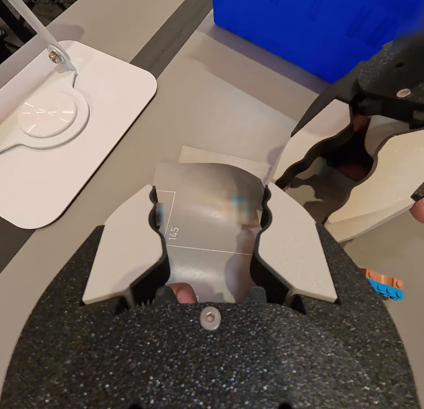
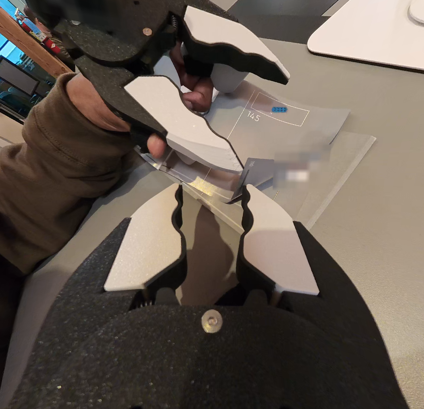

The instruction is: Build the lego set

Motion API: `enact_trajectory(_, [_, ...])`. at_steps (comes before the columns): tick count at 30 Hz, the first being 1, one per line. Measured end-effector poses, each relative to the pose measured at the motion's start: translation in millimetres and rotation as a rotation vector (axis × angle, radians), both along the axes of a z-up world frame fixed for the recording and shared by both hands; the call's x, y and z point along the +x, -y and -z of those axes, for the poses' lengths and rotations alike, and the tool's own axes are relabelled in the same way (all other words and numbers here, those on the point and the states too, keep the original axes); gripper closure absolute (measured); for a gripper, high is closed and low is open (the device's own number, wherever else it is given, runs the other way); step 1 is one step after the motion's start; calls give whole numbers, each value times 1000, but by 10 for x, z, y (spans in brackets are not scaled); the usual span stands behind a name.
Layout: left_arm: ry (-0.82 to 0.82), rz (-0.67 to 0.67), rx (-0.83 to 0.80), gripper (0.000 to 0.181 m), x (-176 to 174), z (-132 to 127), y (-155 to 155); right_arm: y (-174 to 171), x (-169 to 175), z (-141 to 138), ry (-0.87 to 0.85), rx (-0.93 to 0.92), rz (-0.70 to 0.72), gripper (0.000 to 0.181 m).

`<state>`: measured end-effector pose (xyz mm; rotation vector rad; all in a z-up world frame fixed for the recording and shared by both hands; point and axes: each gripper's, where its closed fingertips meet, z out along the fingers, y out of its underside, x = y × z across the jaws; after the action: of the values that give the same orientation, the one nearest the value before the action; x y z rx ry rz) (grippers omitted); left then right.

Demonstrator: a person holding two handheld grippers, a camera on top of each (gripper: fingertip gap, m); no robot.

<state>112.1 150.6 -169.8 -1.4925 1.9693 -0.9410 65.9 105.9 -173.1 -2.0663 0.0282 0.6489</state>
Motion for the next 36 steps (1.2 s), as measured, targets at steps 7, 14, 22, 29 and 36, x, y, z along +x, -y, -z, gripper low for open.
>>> enact_trajectory(7, [-4,-11,-3,94,-6,13,-40,1,7,-4,-5,1,2,132])
enact_trajectory(14, [-7,-23,-4,94,-4,22,-61,-2,26,10,10,-7,16,132])
enact_trajectory(22, [-9,-25,-5,94,-8,19,-63,4,107,67,8,-56,68,132])
enact_trajectory(29, [-55,33,13,93,-98,30,0,-2,184,29,-110,-51,94,130])
enact_trajectory(36, [-152,159,171,90,-205,174,195,-5,273,-23,-236,-36,121,130])
